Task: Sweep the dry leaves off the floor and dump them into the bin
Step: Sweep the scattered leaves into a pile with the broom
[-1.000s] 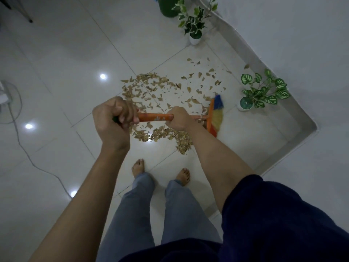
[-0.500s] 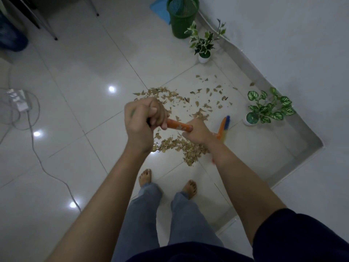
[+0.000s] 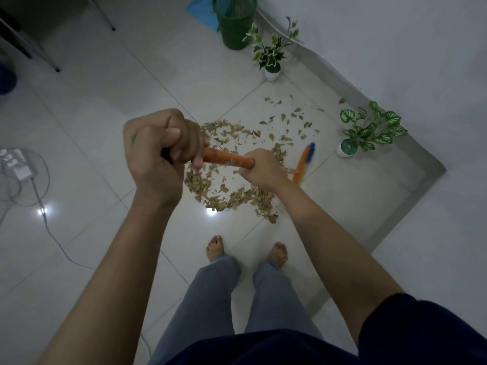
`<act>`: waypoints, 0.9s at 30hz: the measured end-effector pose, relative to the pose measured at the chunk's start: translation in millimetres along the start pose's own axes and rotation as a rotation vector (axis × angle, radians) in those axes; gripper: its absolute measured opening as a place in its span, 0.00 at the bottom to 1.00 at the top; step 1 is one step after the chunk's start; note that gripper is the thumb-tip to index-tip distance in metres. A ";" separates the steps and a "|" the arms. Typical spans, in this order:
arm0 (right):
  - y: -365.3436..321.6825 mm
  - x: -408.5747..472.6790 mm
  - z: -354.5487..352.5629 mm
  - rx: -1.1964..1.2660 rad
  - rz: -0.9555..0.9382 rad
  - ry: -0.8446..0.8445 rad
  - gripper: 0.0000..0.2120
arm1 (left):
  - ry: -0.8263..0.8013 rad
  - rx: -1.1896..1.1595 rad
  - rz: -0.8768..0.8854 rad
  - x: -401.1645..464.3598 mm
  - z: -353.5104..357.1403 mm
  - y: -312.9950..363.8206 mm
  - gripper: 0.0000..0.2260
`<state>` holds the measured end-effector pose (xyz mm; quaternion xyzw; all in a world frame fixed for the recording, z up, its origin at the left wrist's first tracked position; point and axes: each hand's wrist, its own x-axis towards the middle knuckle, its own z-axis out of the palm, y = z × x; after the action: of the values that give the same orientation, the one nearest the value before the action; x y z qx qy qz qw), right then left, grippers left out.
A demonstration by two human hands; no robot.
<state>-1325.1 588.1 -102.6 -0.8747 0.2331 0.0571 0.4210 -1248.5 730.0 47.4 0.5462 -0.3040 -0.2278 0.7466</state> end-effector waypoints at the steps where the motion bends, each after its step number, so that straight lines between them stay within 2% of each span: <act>1: 1.0 -6.1 0.9 -0.005 0.040 0.017 0.20 | -0.021 -0.025 -0.014 -0.4 -3.3 0.9 0.10; 7: 31.8 -37.0 37.6 -0.042 0.280 -0.042 0.20 | -0.164 -0.040 -0.185 -22.0 -21.1 -31.1 0.10; 11: 28.3 -37.2 86.7 0.014 0.353 -0.077 0.20 | -0.236 0.013 -0.275 -39.1 -42.9 -49.1 0.11; 15: -8.6 -4.8 120.2 0.091 0.282 0.016 0.21 | -0.212 0.051 -0.233 -31.9 -75.5 -34.6 0.11; 20: -57.1 33.8 113.3 0.147 0.147 0.159 0.23 | -0.248 0.088 -0.097 -19.5 -94.9 1.3 0.12; 23: -71.4 28.4 102.1 0.192 0.081 0.242 0.25 | -0.253 0.053 -0.025 -19.7 -97.5 23.1 0.12; 27: -87.2 -11.9 95.9 0.196 0.054 0.300 0.22 | -0.277 0.005 0.016 -33.1 -94.1 48.8 0.11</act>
<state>-1286.7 712.4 -98.5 -0.8217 0.3212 -0.0854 0.4630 -1205.6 830.6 66.5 0.5087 -0.4090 -0.2945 0.6979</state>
